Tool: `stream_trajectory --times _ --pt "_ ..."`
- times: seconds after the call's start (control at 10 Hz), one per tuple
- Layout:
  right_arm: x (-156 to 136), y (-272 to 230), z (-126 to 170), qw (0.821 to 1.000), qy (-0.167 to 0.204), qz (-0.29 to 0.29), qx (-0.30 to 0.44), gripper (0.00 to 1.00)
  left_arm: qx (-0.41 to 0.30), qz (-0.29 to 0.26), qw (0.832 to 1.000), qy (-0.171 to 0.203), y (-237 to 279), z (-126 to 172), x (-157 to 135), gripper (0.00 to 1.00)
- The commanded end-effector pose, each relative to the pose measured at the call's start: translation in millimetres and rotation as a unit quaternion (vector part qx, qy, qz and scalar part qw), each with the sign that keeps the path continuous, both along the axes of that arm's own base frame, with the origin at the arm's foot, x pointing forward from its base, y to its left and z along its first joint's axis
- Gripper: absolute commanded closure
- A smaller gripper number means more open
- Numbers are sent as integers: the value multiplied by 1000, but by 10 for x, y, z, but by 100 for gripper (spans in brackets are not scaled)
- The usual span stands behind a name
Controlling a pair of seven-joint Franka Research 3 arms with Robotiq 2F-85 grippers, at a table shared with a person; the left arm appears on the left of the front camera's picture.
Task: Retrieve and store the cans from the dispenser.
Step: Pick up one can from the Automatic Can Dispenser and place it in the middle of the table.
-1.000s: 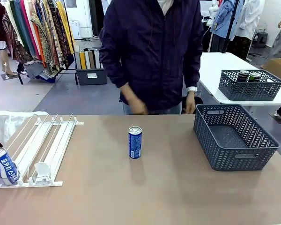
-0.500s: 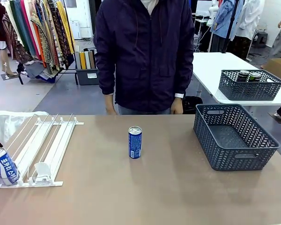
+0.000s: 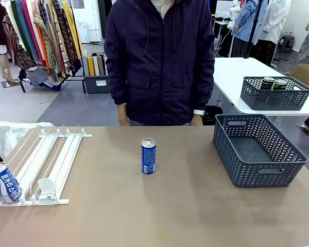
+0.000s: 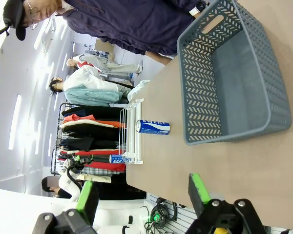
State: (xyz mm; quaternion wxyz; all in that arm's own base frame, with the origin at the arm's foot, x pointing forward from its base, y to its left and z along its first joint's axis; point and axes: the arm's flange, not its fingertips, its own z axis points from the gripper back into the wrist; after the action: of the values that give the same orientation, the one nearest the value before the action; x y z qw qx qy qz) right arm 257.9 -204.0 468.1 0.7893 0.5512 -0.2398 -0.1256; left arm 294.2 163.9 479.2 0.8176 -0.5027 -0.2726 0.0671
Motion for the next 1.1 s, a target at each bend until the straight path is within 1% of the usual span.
stream_trajectory --times 0.0,0.1,0.2,0.3,0.5,0.6,0.7,0.8,1.0 --pt "0 -6 11 1000 -11 2 1 0 156 -42 983 82 -286 126 125 0" --pt "0 -6 11 1000 -11 2 1 0 227 -29 968 105 -427 132 203 0" --pt "0 -6 11 1000 -11 2 1 0 291 -33 947 130 -601 62 269 0" --pt "0 -6 11 1000 -11 2 1 0 344 -14 927 149 -715 -6 319 0" --pt "0 -6 11 1000 -11 2 1 0 410 5 892 191 -927 -204 411 0" --pt "0 -6 11 1000 -11 2 1 0 454 23 866 209 -994 -280 408 0" --pt "0 -6 11 1000 -11 2 1 0 449 33 874 184 -1095 -301 495 0" --pt "0 -6 11 1000 -11 2 1 0 419 7 890 181 -929 -108 568 0" --pt "0 -6 11 1000 -11 2 1 0 419 7 890 181 -929 -108 568 0"
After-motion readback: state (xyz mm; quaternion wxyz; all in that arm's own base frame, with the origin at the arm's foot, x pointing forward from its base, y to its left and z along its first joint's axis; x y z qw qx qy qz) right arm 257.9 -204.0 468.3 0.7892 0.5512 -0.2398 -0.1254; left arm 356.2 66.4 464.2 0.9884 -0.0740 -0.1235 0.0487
